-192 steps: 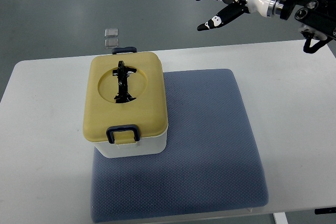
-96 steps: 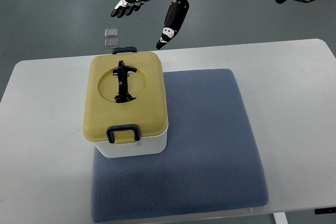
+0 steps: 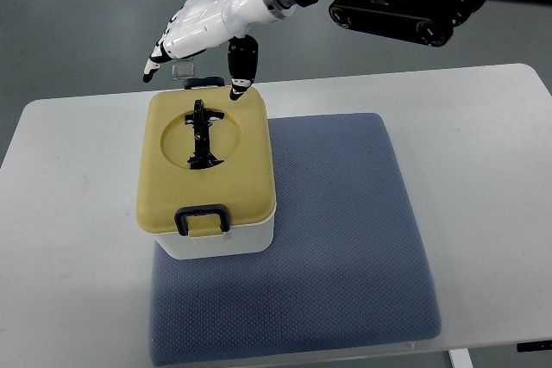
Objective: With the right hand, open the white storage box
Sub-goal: 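Lower the right hand and close its fingers around the black lid handle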
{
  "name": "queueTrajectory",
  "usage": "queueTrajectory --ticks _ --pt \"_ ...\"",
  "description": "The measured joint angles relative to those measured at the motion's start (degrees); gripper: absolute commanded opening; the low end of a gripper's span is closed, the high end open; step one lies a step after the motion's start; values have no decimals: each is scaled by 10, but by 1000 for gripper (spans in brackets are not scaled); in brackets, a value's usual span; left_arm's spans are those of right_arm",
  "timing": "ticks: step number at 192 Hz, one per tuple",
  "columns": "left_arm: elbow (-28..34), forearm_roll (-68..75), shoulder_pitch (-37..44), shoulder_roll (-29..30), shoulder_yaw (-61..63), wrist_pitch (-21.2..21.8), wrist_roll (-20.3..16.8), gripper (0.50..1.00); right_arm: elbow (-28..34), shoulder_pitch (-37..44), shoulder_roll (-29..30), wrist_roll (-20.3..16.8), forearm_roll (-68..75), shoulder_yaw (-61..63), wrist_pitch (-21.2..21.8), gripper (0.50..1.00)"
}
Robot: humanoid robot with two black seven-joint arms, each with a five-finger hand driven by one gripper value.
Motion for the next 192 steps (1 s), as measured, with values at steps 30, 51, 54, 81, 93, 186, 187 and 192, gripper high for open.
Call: queueTrajectory --ticks 30,51,54,81,93,186,187,192 --pt "0 0 0 0 0 0 0 1000 45 15 4 0 -45 1 -34 917" --pt "0 0 0 0 0 0 0 1000 55 17 14 0 -77 2 -44 915" --pt "0 0 0 0 0 0 0 1000 56 17 15 0 -81 2 -45 915" --pt "0 0 0 0 0 0 0 1000 57 11 20 0 -101 2 -55 915" --pt "0 0 0 0 0 0 0 1000 56 9 20 0 -108 2 -57 911" --pt "0 0 0 0 0 0 0 1000 44 -13 21 0 -190 -2 -95 838" --pt "0 0 0 0 0 0 0 1000 44 -13 21 0 -191 -2 -95 838" --pt "0 0 0 0 0 0 0 1000 41 -15 21 0 -193 -2 -96 832"
